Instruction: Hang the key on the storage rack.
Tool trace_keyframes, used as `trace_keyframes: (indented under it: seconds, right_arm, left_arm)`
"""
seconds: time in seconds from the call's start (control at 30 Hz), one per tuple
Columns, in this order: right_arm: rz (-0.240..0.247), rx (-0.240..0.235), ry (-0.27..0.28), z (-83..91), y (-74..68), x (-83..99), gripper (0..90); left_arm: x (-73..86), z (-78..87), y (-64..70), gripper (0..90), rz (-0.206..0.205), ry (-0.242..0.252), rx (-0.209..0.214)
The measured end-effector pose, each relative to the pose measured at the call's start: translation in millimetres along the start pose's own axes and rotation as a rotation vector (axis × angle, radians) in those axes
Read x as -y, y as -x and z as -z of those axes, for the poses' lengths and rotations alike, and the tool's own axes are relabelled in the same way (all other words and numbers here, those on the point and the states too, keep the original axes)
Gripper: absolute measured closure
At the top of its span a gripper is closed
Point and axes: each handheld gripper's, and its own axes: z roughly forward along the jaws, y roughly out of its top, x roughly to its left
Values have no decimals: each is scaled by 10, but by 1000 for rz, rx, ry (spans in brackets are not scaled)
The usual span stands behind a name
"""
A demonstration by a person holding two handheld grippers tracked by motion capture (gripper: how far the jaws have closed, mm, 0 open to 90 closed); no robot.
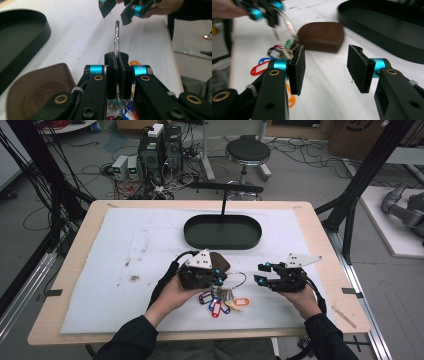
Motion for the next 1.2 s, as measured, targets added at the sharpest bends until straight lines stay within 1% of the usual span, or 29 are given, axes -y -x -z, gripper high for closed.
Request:
trace_keyframes:
  seconds: [0.1, 0.13, 0.17, 0.23, 0.3, 0.43, 0.53, 0.57, 0.67, 0.87, 0.97, 1.03, 1.1, 1.17, 1.2]
  right_arm:
    - [-39, 58, 8, 48, 46, 19, 452]
    - [-54, 77, 7, 60, 64, 27, 441]
    - [-70, 96, 5, 71, 84, 35, 437]
    - [-90, 123, 9, 91, 123, 52, 422]
    - [-113, 151, 9, 114, 144, 64, 416]
    - [-132, 181, 15, 142, 183, 85, 414]
    - [-139, 189, 16, 153, 193, 92, 414]
    - [-141, 190, 18, 155, 196, 93, 415]
    - [-149, 197, 15, 161, 200, 98, 416]
    - [-160, 221, 17, 177, 227, 111, 421]
    - [-165, 230, 16, 188, 239, 119, 424]
    - [-168, 234, 17, 194, 245, 122, 425]
    - [-175, 236, 16, 201, 244, 123, 426]
    - [-170, 239, 20, 206, 251, 124, 426]
    - [-174, 239, 20, 210, 250, 125, 428]
  left_arm:
    - [-65, 116, 24, 863, -1, 34, -22]
    - [-87, 158, 25, 864, -6, 38, -26]
    - [-107, 192, 34, 863, -2, 54, -33]
    - [-148, 272, 37, 863, -18, 65, -43]
    - [-188, 346, 42, 863, -21, 84, -58]
    - [-266, 497, 33, 863, -31, 114, -92]
    - [-324, 609, 19, 863, -45, 129, -114]
    - [-343, 642, 17, 864, -45, 139, -124]
    - [-412, 745, -2, 863, -60, 152, -155]
    - [-533, 930, -87, 863, -63, 180, -226]
    - [-562, 984, -145, 863, -58, 183, -253]
    - [-570, 1009, -205, 863, -47, 186, -271]
    - [-567, 1032, -280, 863, -34, 188, -289]
    - [-551, 1043, -366, 863, -9, 202, -308]
    - [-546, 1049, -397, 864, -5, 200, -312]
